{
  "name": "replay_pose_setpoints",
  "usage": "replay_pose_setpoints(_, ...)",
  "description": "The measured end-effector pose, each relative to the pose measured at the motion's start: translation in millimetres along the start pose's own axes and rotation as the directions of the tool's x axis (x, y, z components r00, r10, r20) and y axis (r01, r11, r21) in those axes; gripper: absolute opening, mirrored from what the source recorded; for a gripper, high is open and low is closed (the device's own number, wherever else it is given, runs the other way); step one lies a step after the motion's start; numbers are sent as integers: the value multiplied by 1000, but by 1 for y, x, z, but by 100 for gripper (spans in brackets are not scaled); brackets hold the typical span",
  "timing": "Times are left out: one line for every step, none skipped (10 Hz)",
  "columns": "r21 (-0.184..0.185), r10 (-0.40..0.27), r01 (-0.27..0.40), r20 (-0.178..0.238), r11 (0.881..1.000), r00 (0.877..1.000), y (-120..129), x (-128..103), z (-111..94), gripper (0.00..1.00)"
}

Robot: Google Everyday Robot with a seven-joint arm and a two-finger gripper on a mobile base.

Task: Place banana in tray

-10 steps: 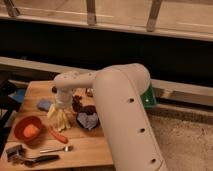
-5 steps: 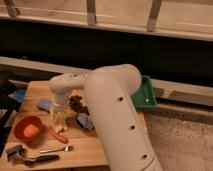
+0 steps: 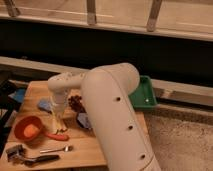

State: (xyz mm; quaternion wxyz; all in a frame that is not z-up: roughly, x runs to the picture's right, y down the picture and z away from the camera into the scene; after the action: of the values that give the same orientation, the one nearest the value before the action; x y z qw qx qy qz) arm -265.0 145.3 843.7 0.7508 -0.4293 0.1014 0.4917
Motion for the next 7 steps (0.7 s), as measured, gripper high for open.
replay_pose_setpoints(13,-3,3,10,1000,1000,-1,-3,-11,0)
replay_pose_setpoints(24,-8,7,23,1000,1000,-2,-8,-26,0)
replay_pose_setpoints(43,-8,7,36,999,999,-10,-15,-45,0)
replay_pose_setpoints(54,-3,1,41,999,999,-19,-19,-54,0)
replay_pose_setpoints(57,23,-27,55,998,998,-37,-21,-66,0)
replay_pose_setpoints(43,56,-59,68,997,996,-57,-16,-77,0)
replay_pose_setpoints(12,90,-92,91,996,992,-77,-9,-87,0)
